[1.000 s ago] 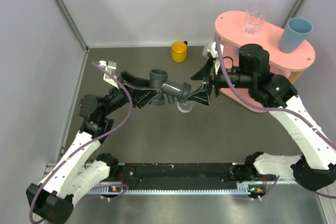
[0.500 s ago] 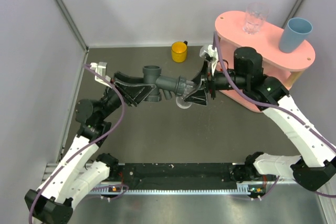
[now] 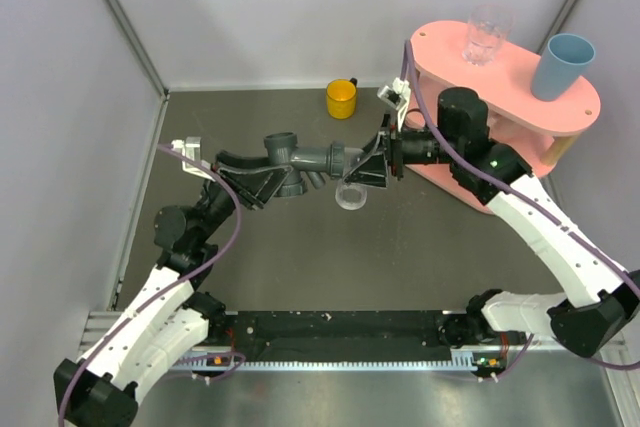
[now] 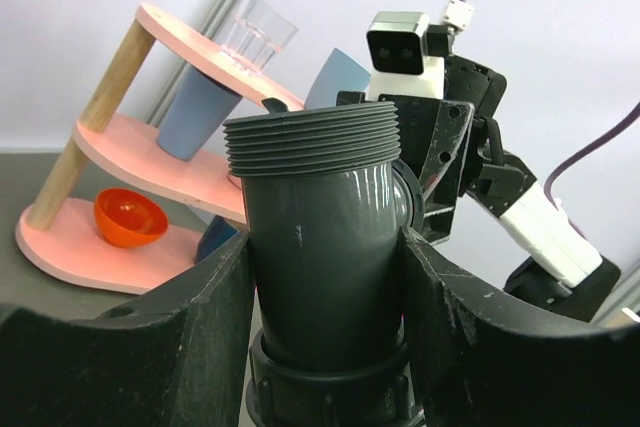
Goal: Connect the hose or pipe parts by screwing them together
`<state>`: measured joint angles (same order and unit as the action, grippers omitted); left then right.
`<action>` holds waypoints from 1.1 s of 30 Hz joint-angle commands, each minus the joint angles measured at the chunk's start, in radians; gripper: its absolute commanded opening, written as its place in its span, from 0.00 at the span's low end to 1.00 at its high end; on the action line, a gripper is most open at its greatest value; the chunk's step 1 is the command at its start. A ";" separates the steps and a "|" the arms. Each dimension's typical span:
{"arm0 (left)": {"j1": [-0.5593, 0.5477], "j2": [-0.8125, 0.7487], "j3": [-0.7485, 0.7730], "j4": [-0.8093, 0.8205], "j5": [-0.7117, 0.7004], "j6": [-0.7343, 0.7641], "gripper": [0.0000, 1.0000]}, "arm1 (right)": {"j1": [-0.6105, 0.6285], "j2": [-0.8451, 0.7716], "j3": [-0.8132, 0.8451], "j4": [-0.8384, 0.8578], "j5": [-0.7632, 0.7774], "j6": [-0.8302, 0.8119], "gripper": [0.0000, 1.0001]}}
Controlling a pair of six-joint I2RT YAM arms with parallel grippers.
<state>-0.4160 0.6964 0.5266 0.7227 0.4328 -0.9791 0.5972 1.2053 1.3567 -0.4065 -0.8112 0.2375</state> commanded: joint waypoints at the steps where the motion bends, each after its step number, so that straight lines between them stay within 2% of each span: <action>1: 0.002 0.005 -0.014 0.078 0.064 0.221 0.00 | -0.017 0.010 0.021 0.072 -0.121 0.250 0.00; 3: 0.002 0.006 -0.011 0.028 0.069 0.261 0.00 | -0.017 0.008 0.016 0.078 -0.123 0.260 0.00; 7: 0.002 0.006 -0.034 0.029 0.054 0.283 0.00 | -0.025 0.022 0.005 0.080 -0.132 0.298 0.00; 18: 0.002 -0.001 -0.076 0.038 -0.041 0.211 0.00 | -0.053 0.034 -0.013 0.066 -0.160 0.349 0.00; 20: 0.002 -0.003 -0.071 0.029 -0.052 0.188 0.00 | -0.059 0.033 -0.014 0.058 -0.152 0.347 0.10; 21: 0.002 -0.003 -0.065 0.020 -0.061 0.148 0.00 | -0.060 0.028 -0.014 0.054 -0.137 0.347 0.22; 26: 0.002 0.000 0.027 -0.223 -0.134 0.082 0.00 | -0.086 0.017 -0.011 0.003 -0.053 0.323 0.50; 27: 0.002 0.002 0.036 -0.239 -0.137 0.077 0.00 | -0.088 0.011 -0.014 -0.012 -0.030 0.309 0.58; 29: 0.002 0.002 0.049 -0.252 -0.149 0.077 0.00 | -0.089 -0.012 -0.024 -0.046 0.036 0.267 0.65; 32: 0.002 0.005 0.061 -0.272 -0.164 0.068 0.00 | -0.093 -0.032 -0.030 -0.071 0.072 0.250 0.82; 33: 0.002 0.008 0.065 -0.294 -0.164 0.066 0.00 | -0.093 -0.035 -0.025 -0.075 0.078 0.247 0.99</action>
<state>-0.4210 0.6971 0.5407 0.4957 0.3382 -0.9394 0.5175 1.2324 1.3216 -0.4458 -0.7933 0.4881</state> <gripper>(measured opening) 0.579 0.781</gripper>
